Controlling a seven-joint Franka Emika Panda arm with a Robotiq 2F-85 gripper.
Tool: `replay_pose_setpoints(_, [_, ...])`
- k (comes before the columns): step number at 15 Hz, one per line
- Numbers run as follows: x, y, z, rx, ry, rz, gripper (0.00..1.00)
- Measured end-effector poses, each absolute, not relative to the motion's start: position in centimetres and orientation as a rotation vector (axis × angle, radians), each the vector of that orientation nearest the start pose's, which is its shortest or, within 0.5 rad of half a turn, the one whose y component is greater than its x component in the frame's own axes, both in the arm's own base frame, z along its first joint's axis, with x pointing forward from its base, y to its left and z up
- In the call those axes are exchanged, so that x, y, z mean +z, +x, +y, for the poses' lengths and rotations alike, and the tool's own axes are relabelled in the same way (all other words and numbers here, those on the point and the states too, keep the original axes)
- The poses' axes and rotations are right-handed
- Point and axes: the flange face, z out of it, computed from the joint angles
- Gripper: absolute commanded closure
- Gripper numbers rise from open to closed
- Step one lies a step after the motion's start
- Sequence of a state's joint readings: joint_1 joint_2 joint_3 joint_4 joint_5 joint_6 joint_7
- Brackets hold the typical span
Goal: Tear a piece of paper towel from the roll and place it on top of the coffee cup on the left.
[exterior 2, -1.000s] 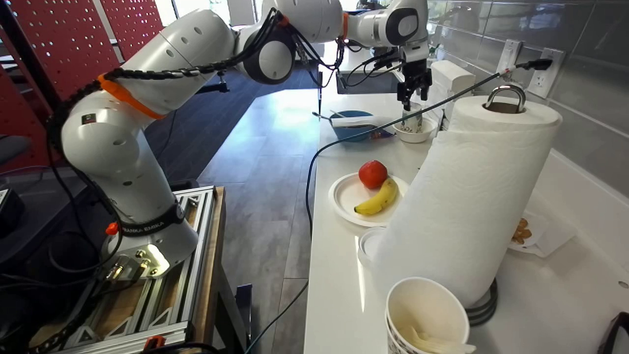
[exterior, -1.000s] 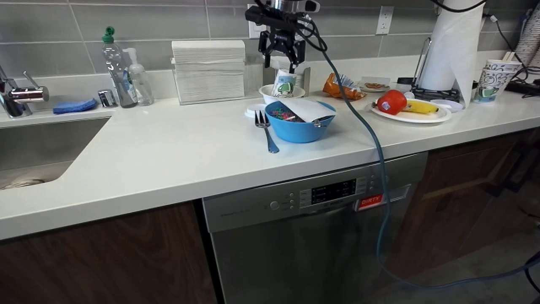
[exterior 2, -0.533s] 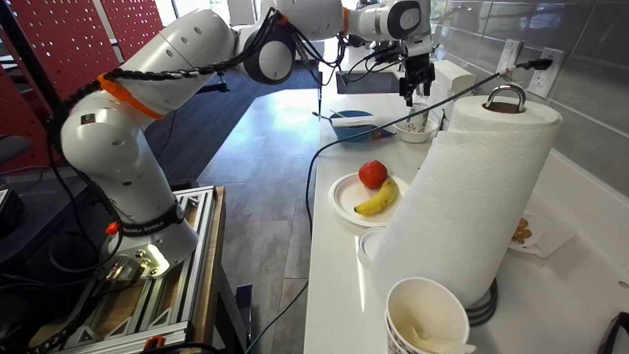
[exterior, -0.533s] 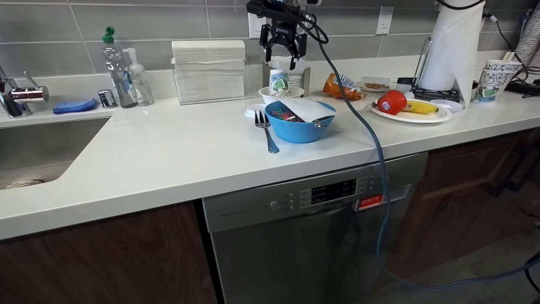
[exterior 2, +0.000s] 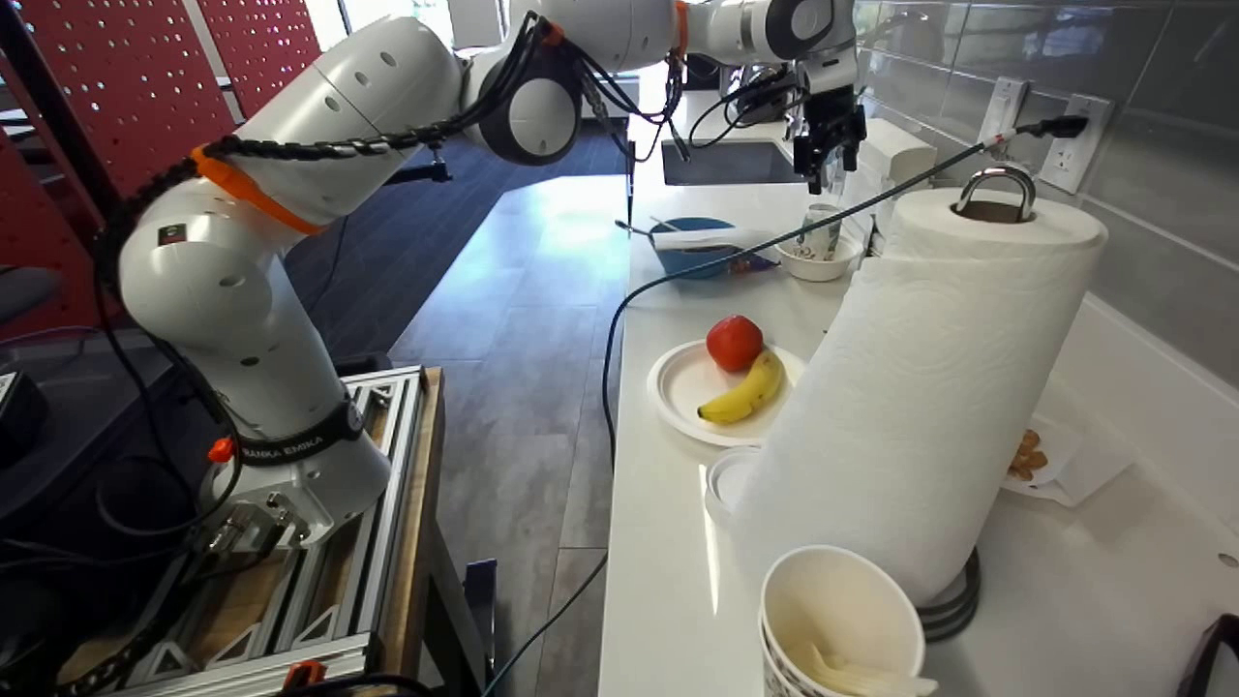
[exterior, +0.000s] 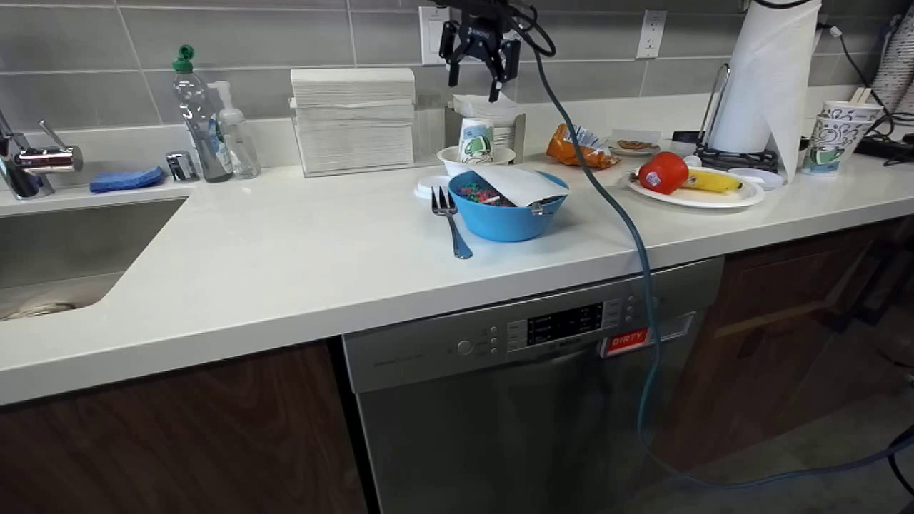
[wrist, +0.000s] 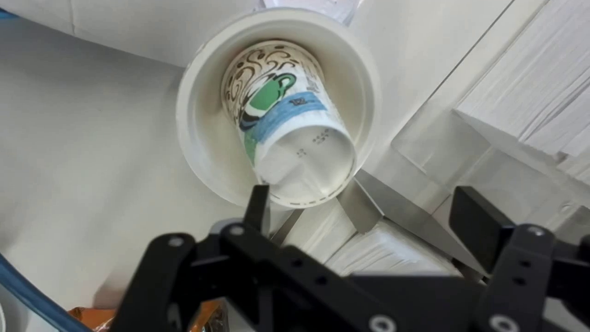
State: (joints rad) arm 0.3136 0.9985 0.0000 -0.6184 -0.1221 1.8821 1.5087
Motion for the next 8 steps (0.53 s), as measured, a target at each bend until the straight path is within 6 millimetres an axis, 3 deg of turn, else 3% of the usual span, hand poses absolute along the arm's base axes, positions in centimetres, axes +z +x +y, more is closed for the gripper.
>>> replay_pose_setpoints(4, [42.7, 76.5, 24.2, -0.324, -2.547, 1.652, 0.0])
replay_pose_setpoints(8, [45.3, 75.6, 24.1, -0.338, -2.666, 1.49, 0.0])
